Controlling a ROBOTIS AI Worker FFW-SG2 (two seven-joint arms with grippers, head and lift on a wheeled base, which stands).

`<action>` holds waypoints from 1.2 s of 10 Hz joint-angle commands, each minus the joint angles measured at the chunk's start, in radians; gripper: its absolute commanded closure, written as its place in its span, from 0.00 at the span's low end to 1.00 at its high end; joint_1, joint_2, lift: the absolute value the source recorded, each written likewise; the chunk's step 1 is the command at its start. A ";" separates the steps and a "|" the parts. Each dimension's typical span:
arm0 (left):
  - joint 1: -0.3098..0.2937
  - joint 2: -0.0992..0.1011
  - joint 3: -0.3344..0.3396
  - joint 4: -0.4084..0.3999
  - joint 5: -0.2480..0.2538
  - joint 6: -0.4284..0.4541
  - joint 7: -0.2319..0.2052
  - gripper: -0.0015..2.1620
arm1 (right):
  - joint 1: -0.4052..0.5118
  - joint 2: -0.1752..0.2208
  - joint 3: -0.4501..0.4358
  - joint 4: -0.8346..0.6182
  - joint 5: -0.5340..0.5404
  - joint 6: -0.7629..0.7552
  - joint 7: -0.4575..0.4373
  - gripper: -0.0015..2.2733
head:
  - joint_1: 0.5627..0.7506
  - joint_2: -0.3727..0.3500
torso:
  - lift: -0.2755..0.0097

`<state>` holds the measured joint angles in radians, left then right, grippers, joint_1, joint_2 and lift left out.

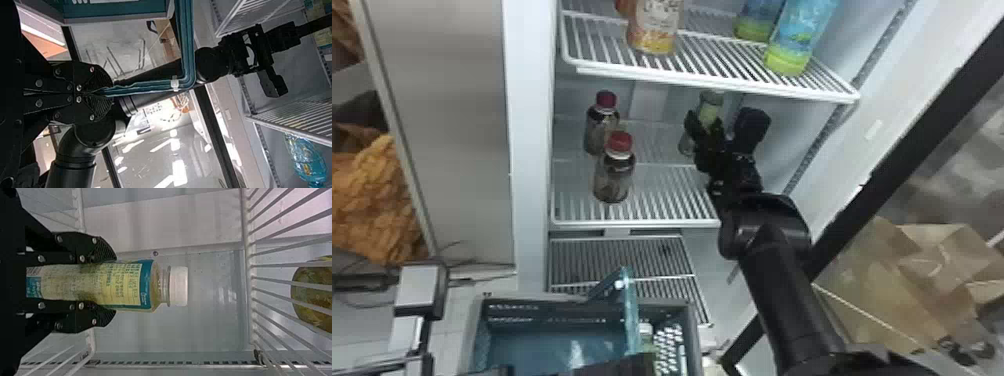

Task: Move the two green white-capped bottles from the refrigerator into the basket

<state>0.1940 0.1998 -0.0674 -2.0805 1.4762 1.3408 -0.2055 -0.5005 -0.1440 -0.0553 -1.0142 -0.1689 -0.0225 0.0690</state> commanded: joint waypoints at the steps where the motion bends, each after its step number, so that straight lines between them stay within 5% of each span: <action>1: 0.000 0.001 -0.002 0.000 0.004 0.002 0.000 0.53 | 0.005 0.000 0.007 -0.003 -0.019 -0.010 0.000 0.46 | 0.62 0.03 | 0.04; 7: 0.007 0.003 0.000 0.000 0.006 -0.001 -0.003 0.53 | 0.064 -0.003 -0.008 -0.079 -0.032 -0.019 0.003 0.46 | 0.64 0.03 | 0.04; 12: 0.017 0.004 0.004 0.000 0.008 -0.001 -0.005 0.53 | 0.245 0.006 -0.036 -0.374 -0.048 0.049 0.020 0.46 | 0.70 0.03 | 0.04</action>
<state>0.2094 0.2030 -0.0639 -2.0800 1.4841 1.3400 -0.2104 -0.2738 -0.1391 -0.0882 -1.3524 -0.2190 0.0130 0.0884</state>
